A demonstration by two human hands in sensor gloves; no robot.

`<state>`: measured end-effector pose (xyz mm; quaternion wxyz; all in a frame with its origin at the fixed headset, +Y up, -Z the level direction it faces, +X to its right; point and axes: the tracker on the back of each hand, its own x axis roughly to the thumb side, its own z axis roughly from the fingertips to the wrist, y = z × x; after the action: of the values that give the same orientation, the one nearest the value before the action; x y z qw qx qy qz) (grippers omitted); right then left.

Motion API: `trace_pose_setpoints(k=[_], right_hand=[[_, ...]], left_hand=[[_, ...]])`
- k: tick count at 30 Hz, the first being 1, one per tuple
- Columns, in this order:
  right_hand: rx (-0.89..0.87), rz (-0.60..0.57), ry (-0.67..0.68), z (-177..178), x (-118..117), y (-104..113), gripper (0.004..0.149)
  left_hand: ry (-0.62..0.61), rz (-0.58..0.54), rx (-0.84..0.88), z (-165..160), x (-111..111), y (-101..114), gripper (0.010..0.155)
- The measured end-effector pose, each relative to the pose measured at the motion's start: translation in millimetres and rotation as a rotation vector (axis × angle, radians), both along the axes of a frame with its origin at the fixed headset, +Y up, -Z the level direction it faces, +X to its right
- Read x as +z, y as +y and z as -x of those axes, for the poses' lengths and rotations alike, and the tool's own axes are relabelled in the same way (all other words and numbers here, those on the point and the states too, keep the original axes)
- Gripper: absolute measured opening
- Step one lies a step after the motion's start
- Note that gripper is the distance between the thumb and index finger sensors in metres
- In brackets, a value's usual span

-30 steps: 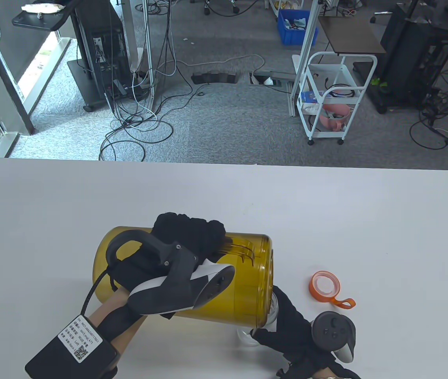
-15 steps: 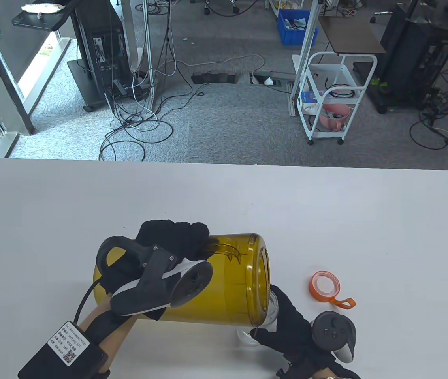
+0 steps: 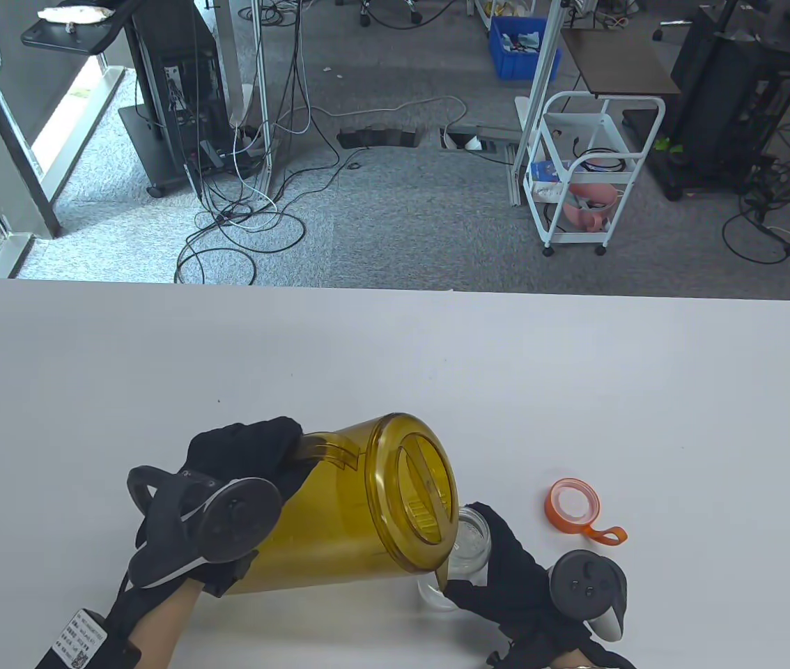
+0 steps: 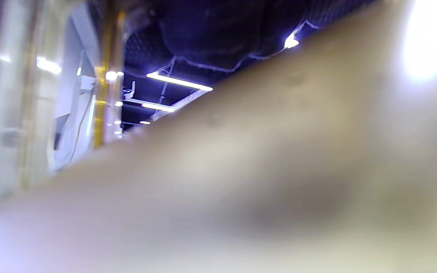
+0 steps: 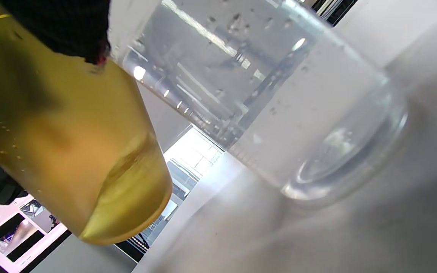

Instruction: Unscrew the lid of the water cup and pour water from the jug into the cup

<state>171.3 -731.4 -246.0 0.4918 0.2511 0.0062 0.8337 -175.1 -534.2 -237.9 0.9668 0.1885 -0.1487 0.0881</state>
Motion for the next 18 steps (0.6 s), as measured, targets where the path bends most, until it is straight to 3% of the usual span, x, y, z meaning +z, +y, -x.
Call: trace_pose_setpoints(k=[9,18], right_hand=[[-0.001,0.001,0.001,0.0,0.2,-0.2,0.099],[-0.003,0.003,0.0,0.0,0.4,-0.4,0.099]], left_hand=[[0.001,-0.012,0.214,20.5,5.7,-43.6,0.037],[0.03,0.025,0.671,53.1,1.6,-89.7,0.037]])
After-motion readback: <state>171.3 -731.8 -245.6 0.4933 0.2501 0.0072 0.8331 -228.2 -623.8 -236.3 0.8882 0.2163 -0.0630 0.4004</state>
